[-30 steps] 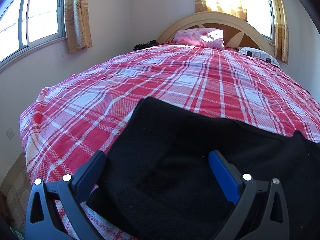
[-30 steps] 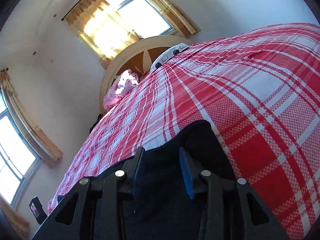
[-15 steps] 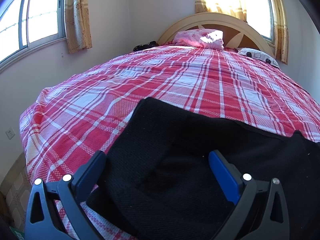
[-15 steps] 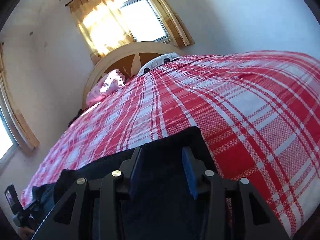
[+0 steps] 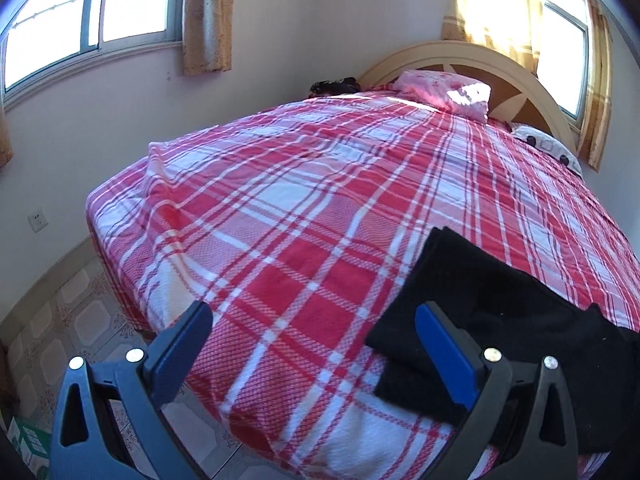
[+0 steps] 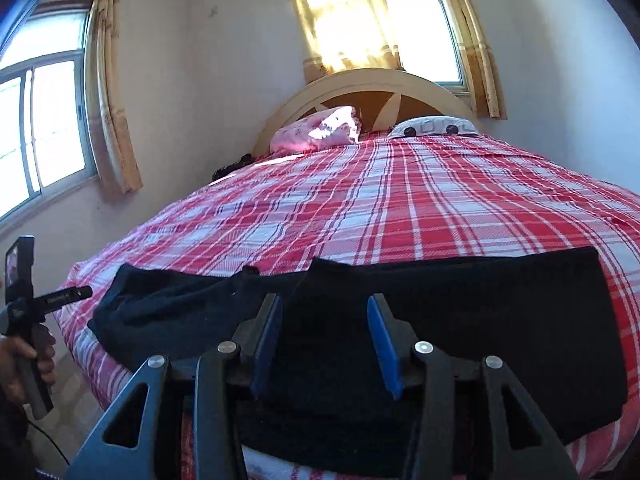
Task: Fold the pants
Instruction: 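Grasp the folded black pants edge with the left gripper and lift it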
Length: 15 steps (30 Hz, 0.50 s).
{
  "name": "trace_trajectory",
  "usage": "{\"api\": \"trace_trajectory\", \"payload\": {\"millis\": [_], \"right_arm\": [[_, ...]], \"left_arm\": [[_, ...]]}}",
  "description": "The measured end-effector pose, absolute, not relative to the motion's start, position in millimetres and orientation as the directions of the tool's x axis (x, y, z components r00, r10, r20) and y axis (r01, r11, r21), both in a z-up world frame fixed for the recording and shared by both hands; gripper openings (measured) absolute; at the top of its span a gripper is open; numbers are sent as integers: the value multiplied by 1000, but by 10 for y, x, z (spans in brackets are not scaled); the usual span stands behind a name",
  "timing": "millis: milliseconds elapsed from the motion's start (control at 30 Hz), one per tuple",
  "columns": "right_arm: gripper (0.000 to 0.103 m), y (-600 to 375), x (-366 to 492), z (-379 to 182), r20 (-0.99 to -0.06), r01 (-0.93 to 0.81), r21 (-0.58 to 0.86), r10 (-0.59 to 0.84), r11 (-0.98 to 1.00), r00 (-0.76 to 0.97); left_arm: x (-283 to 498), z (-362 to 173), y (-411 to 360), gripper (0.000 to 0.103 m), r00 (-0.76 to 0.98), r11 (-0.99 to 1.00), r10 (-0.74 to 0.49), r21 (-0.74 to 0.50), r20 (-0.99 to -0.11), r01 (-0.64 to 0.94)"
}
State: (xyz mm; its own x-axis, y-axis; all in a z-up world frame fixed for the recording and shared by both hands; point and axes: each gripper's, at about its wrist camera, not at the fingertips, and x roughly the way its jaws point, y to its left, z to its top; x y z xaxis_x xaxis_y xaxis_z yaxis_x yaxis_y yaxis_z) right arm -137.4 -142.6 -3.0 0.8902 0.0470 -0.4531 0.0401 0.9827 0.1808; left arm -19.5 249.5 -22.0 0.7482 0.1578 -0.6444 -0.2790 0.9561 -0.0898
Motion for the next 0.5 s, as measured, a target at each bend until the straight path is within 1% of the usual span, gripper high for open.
{"api": "trace_trajectory", "payload": {"millis": [33, 133, 200, 267, 367, 500], "right_arm": [[47, -1393, -1325, -94, -471, 43, 180, 48, 983, 881], [48, -1416, -1215, -332, -537, 55, 239, 85, 969, 839], [48, -1442, -1268, -353, -511, 52, 263, 94, 963, 854], [48, -1446, -1266, -354, -521, 48, 257, 96, 965, 848], [49, -1421, -1291, -333, -518, 51, 261, 95, 964, 850], [56, -1376, -1305, -326, -512, 41, 248, 95, 968, 854]], "left_arm": [[-202, -251, 2509, 103, 747, 951, 143, -118, -649, -285], [-216, -337, 2439, 103, 753, 944, 27, -232, -657, -236], [-210, -415, 2297, 102, 738, 937, -35, -279, -674, -210], [-255, -453, 2196, 94, 730, 927, -49, -304, -681, -222], [-386, -475, 2117, 93, 737, 893, -81, -378, -671, -246], [-390, -470, 2055, 93, 738, 868, -141, -440, -660, -228]]}}
